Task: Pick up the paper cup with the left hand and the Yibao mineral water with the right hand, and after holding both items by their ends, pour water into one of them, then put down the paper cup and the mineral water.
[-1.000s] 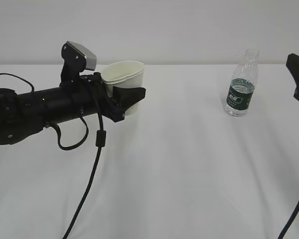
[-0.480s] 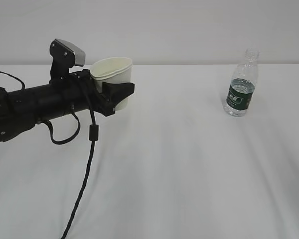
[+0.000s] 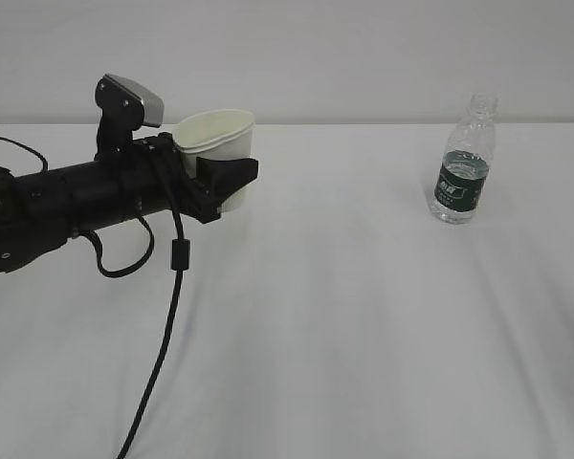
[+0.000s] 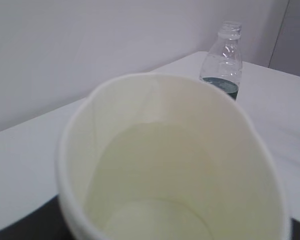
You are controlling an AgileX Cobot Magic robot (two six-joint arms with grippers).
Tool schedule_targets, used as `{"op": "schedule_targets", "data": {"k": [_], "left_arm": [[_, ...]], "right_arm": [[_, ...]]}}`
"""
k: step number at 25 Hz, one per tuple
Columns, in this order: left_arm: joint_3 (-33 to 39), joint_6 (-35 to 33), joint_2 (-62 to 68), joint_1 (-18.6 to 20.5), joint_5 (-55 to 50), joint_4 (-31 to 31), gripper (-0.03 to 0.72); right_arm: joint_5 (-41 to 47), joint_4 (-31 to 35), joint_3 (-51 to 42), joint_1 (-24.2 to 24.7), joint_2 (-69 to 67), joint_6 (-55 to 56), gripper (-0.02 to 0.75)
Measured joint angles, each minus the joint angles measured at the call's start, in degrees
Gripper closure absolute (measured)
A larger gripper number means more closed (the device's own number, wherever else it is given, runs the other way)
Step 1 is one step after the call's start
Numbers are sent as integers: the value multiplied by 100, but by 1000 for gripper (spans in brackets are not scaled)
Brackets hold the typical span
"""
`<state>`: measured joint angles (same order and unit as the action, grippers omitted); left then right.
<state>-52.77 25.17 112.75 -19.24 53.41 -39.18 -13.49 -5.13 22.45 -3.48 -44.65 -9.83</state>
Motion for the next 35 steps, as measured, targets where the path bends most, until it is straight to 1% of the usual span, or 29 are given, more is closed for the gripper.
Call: {"op": "schedule_targets", "data": {"k": [35], "left_arm": [[0, 0, 0, 0, 0, 132, 291]], "right_arm": [[106, -92, 0, 0, 0, -19, 147]]}}
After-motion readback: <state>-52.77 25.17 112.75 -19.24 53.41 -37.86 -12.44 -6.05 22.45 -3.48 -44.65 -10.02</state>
